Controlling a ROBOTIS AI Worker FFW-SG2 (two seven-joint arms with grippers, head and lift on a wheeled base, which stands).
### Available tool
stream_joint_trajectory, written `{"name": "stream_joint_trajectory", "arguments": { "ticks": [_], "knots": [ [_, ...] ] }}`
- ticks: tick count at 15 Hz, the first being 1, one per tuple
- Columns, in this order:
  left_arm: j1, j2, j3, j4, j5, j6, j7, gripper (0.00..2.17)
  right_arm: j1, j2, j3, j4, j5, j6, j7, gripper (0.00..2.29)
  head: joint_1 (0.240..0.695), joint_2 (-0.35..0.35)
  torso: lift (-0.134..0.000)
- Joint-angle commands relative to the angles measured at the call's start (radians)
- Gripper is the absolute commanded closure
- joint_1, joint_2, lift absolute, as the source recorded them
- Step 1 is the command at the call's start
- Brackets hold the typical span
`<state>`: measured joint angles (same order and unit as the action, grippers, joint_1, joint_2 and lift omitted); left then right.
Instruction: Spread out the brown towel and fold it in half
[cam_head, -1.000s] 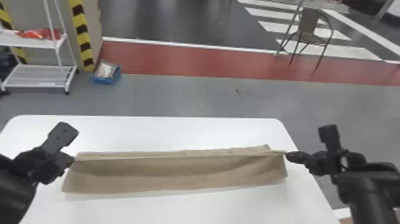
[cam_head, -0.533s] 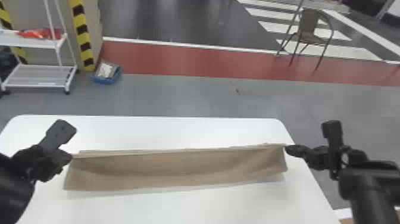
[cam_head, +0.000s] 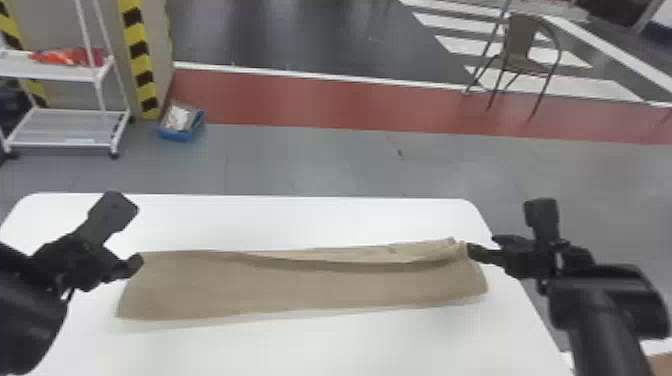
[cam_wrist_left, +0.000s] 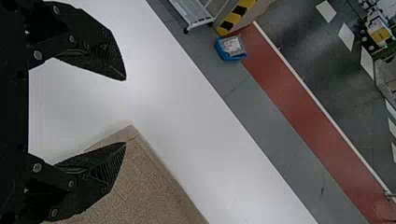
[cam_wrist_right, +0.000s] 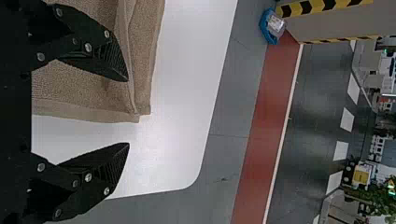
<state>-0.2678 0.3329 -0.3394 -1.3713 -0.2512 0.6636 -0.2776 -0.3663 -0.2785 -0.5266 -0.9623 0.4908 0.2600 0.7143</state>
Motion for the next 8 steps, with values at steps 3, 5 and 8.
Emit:
{"name": "stream_joint_trajectory", "arguments": {
  "ticks": [3, 5, 8],
  "knots": [
    [0.094, 0.011, 0.072, -0.098, 0.009, -0.002, -0.002, 0.12, 0.066, 0.013, -0.030, -0.088, -0.060, 0.018, 0.013, 0.10, 0.695, -0.229, 0.000],
    [0.134, 0.012, 0.115, -0.130, 0.047, -0.011, -0.011, 0.12, 0.084, 0.012, -0.035, -0.111, -0.086, 0.025, 0.062, 0.11, 0.695, -0.228, 0.000],
    [0.179, 0.011, 0.178, -0.135, 0.148, -0.152, -0.032, 0.14, 0.125, 0.038, -0.036, -0.156, -0.115, 0.028, 0.131, 0.26, 0.695, -0.214, 0.000]
  ]
}}
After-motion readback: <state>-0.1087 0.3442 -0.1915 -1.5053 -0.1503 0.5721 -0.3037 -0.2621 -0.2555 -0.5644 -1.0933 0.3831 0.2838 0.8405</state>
